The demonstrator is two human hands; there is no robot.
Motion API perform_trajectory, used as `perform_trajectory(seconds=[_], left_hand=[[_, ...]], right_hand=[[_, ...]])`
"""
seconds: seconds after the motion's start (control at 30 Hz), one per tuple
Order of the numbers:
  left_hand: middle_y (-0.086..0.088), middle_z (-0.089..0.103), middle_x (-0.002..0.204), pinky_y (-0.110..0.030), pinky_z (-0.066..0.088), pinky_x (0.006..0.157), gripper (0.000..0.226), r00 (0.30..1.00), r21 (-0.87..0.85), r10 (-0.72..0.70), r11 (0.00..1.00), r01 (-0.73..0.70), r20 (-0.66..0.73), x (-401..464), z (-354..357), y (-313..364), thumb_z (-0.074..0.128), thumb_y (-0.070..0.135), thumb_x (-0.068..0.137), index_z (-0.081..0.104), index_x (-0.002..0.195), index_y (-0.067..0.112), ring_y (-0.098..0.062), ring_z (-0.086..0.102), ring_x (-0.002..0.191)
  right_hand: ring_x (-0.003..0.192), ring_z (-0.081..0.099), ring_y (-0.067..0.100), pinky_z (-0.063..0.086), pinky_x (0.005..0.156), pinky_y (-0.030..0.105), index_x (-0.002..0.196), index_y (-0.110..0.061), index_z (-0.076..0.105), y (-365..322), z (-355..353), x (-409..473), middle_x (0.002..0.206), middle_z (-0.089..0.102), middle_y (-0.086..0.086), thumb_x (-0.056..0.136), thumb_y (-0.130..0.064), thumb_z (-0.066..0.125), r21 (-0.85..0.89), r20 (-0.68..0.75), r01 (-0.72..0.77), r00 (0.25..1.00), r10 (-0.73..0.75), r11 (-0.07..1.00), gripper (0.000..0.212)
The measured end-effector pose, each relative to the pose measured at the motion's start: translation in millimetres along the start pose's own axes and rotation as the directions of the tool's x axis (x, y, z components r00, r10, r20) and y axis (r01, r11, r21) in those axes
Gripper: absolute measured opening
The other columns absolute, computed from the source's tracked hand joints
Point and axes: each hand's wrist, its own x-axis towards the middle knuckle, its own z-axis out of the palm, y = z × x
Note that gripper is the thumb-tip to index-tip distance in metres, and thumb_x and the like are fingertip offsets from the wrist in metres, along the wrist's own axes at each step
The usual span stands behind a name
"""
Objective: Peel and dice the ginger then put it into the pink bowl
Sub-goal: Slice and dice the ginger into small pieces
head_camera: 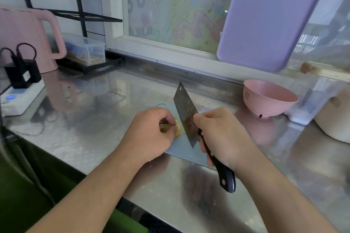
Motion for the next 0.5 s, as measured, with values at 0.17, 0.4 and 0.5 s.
perform_trajectory(seconds=[0.17,0.4,0.5], left_hand=[[0.019,0.070,0.085,-0.030,0.058,0.078,0.010,1.000,-0.003,-0.020,1.000,0.020,-0.011,0.4,-0.5,0.2,0.080,0.029,0.083,0.073,0.078,0.033,-0.002,0.067,0.084],[0.020,0.069,0.086,-0.029,0.057,0.078,0.011,1.000,0.016,-0.011,1.000,0.011,-0.012,-0.4,-1.9,2.2,0.079,0.028,0.084,0.073,0.077,0.033,-0.001,0.065,0.084],[0.020,0.069,0.085,-0.028,0.057,0.076,0.010,1.000,0.024,0.000,1.000,0.001,-0.013,-0.3,-2.1,1.9,0.080,0.028,0.085,0.073,0.077,0.032,-0.001,0.065,0.083]], right_hand=[[0.030,0.048,0.024,0.042,0.043,0.029,0.065,-0.010,0.050,-3.2,0.3,-3.4,0.054,0.054,0.014,0.097,-0.023,0.046,0.002,0.009,-0.002,1.000,0.002,1.000,0.035],[0.030,0.052,0.025,0.044,0.047,0.029,0.064,-0.013,0.048,-3.2,-0.1,-5.6,0.054,0.056,0.013,0.099,-0.024,0.045,-0.046,0.016,0.008,1.000,-0.007,0.999,0.037],[0.031,0.054,0.026,0.042,0.046,0.029,0.064,-0.013,0.048,-3.2,-0.9,-5.6,0.056,0.056,0.014,0.100,-0.025,0.046,-0.045,0.025,0.004,1.000,-0.003,0.999,0.038]])
